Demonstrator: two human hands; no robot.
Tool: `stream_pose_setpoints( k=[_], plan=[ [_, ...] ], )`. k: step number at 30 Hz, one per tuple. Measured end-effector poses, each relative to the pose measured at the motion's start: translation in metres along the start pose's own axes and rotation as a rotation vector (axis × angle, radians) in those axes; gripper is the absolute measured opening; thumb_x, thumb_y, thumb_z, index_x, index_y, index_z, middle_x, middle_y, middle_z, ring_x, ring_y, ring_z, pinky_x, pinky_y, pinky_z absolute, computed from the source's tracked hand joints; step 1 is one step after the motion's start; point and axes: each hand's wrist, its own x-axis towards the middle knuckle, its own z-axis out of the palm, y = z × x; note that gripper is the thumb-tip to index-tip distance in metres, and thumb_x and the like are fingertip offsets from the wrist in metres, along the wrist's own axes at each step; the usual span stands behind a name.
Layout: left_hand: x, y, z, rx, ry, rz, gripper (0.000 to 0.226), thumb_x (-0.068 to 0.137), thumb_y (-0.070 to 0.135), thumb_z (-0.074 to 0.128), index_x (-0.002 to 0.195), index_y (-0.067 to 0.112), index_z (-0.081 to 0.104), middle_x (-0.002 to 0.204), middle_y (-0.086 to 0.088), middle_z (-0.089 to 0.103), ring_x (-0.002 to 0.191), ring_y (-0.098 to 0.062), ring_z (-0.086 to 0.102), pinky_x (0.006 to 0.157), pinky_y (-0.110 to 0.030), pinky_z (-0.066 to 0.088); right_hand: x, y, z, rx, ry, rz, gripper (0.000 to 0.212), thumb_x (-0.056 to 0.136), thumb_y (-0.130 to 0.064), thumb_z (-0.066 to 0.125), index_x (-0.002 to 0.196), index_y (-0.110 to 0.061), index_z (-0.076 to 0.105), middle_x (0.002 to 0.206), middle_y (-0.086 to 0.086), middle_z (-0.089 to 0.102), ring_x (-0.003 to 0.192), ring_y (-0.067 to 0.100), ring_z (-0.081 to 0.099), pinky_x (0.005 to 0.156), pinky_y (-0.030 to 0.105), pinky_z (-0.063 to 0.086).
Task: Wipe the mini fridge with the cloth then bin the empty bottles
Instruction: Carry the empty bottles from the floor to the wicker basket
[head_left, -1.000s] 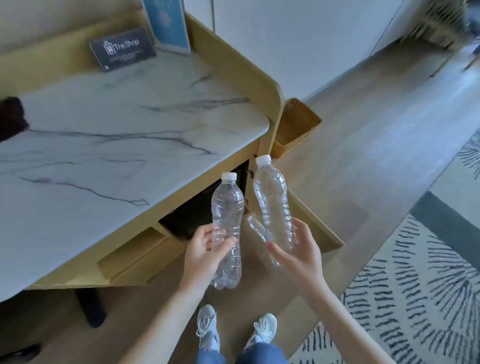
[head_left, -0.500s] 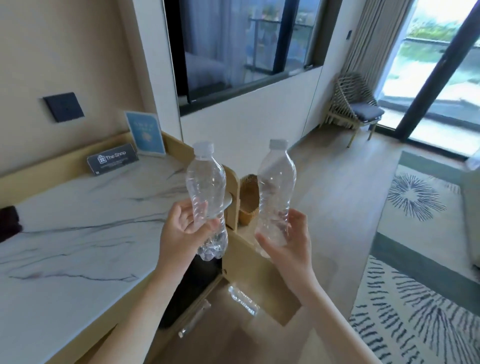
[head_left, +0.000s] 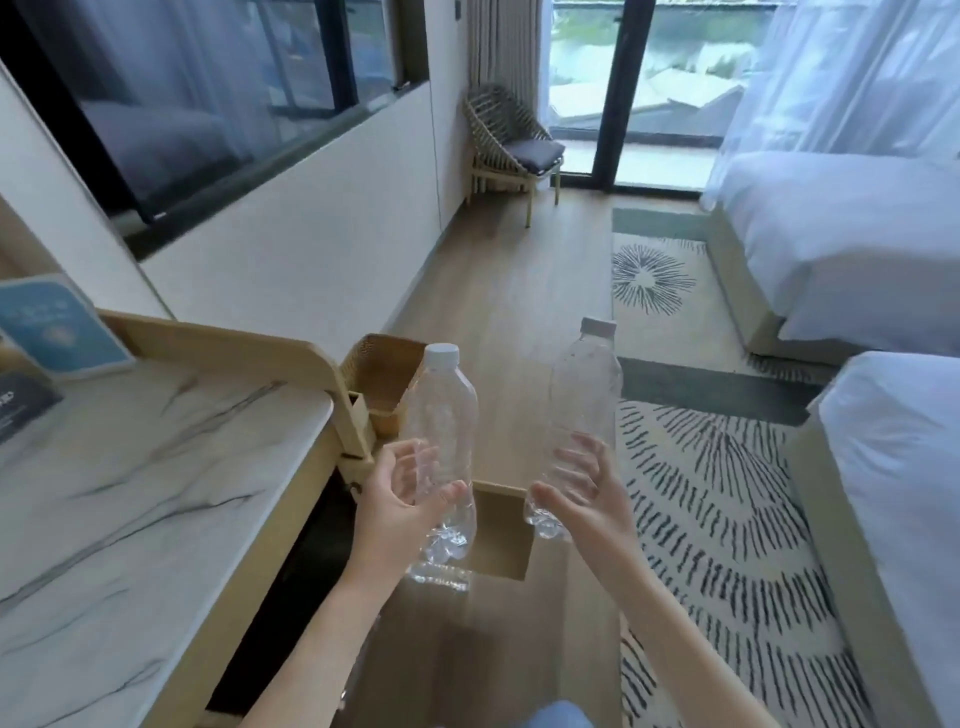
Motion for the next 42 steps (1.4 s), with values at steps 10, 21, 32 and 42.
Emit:
stream_pose_setpoints(
  k=[10, 21, 32, 42],
  plan=[
    [0.051, 0.018, 0.194, 0.027, -0.305, 0.038, 0.059, 0.057, 0.049, 0.088, 0.107, 0.040, 0.059, 0.108, 0.021, 0.071, 0.099, 0.007, 0.065, 0.076, -0.003, 0.048, 0.008, 0.010, -0.178, -0.084, 0.282, 0.052, 0.079, 0.070, -0.033, 0.087, 0.137, -0.022, 0.047, 0.123, 0.005, 0.064, 0.113, 0.022, 0.065, 0.099, 0.049, 0.053],
    [0.118, 0.023, 0.343, 0.041, -0.393, 0.021, 0.060, 0.057, 0.045, 0.087, 0.109, 0.033, 0.060, 0.112, 0.011, 0.072, 0.101, -0.003, 0.069, 0.086, -0.020, 0.052, 0.077, 0.038, -0.308, -0.155, 0.377, 0.062, 0.066, 0.076, -0.036, 0.085, 0.130, -0.035, 0.048, 0.119, -0.009, 0.064, 0.103, -0.003, 0.065, 0.082, 0.012, 0.053],
    [0.309, -0.010, 0.433, -0.003, -0.312, -0.017, 0.049, 0.057, 0.050, 0.091, 0.097, 0.048, 0.062, 0.109, 0.006, 0.074, 0.099, -0.007, 0.070, 0.085, -0.026, 0.054, 0.285, 0.081, -0.353, -0.196, 0.330, 0.127, 0.073, 0.077, -0.040, 0.083, 0.138, -0.029, 0.046, 0.125, -0.005, 0.063, 0.114, 0.014, 0.063, 0.101, 0.044, 0.052],
    [0.561, 0.045, 0.528, -0.039, -0.290, 0.042, 0.058, 0.054, 0.065, 0.085, 0.103, 0.048, 0.060, 0.111, 0.015, 0.072, 0.101, -0.004, 0.069, 0.086, -0.024, 0.053, 0.561, 0.053, -0.394, -0.228, 0.252, 0.092, 0.070, 0.079, -0.035, 0.083, 0.138, -0.027, 0.046, 0.122, -0.004, 0.065, 0.111, 0.013, 0.066, 0.099, 0.038, 0.054]
  ],
)
